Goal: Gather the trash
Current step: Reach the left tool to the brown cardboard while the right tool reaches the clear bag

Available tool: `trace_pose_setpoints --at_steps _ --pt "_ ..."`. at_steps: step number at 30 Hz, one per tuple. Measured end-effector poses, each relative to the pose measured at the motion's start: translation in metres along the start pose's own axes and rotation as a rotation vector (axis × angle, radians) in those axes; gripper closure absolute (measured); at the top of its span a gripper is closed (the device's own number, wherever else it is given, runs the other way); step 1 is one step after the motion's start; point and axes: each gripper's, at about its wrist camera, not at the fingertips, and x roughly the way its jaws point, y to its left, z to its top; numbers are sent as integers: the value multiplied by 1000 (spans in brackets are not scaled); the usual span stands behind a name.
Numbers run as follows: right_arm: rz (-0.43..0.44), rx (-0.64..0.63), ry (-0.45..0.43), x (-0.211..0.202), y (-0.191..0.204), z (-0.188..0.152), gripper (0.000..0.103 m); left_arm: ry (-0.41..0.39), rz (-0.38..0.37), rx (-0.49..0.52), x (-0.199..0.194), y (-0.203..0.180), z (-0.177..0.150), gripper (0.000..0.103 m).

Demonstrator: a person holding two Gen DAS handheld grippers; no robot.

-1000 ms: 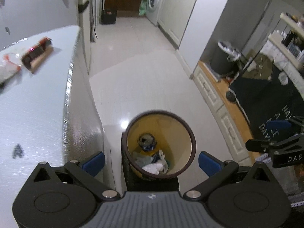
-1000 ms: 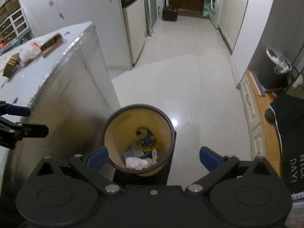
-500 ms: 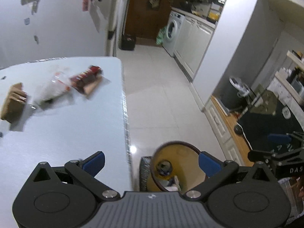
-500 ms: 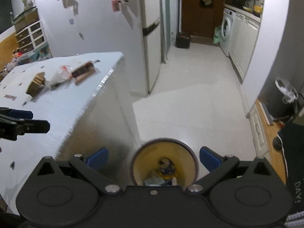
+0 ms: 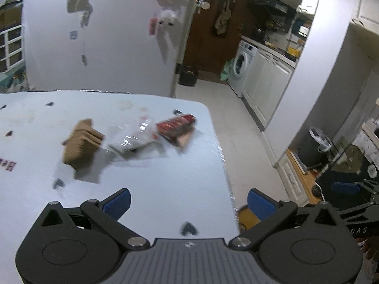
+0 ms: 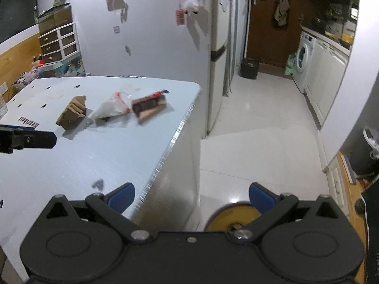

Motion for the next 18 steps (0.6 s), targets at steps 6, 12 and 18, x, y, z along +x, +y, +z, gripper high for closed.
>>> trace_pose_setpoints --at_steps 6,12,18 --pt "21 -29 -22 16 39 22 0 -35 25 -24 -5 43 17 0" --pt "64 -52 -36 38 70 46 0 -65 68 -46 -1 84 37 0" --pt "93 -14 -63 67 89 68 0 -88 95 -96 12 120 58 0"
